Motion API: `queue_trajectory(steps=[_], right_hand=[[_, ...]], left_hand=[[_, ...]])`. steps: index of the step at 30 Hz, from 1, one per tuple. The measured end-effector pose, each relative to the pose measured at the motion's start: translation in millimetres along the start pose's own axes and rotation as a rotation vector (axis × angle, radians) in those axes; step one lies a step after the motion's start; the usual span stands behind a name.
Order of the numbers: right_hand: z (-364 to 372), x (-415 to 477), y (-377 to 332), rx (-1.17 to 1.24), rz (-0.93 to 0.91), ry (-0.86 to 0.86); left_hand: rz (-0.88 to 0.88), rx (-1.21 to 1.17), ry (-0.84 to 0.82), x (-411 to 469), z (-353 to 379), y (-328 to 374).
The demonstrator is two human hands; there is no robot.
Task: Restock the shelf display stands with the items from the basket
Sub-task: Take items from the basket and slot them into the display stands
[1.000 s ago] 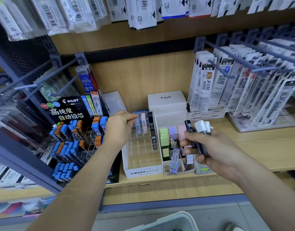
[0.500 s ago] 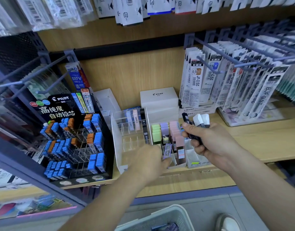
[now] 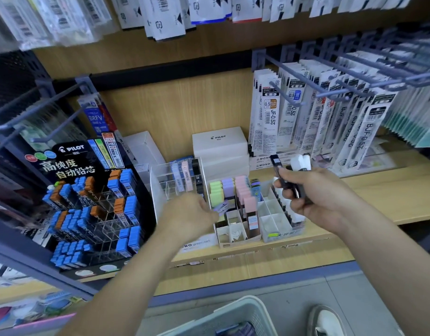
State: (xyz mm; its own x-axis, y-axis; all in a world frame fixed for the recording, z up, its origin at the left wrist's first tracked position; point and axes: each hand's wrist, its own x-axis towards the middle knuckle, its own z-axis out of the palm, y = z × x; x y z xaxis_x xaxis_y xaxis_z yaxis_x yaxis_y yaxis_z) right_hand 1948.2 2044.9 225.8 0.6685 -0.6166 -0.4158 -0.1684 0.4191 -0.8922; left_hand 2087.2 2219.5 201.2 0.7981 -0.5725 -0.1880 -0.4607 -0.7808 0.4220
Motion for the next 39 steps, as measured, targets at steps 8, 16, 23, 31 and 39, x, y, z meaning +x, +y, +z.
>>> queue_trajectory(steps=[8, 16, 23, 31, 39], right_hand=[[-13, 3, 6, -0.140, -0.002, 0.011], [-36, 10, 8, -0.238, -0.029, 0.083], [-48, 18, 3, -0.067, -0.064, 0.064], [-38, 22, 8, 0.000, -0.060, -0.003], [-42, 23, 8, 0.026, -0.051, -0.009]], left_hand=[[0.230, -0.675, 0.087, -13, -42, 28], [0.433, -0.266, 0.193, 36, -17, 74], [0.460, -0.016, 0.173, 54, 14, 84], [0.475, 0.072, 0.177, 65, 25, 89], [0.530, 0.108, 0.177, 67, 27, 90]])
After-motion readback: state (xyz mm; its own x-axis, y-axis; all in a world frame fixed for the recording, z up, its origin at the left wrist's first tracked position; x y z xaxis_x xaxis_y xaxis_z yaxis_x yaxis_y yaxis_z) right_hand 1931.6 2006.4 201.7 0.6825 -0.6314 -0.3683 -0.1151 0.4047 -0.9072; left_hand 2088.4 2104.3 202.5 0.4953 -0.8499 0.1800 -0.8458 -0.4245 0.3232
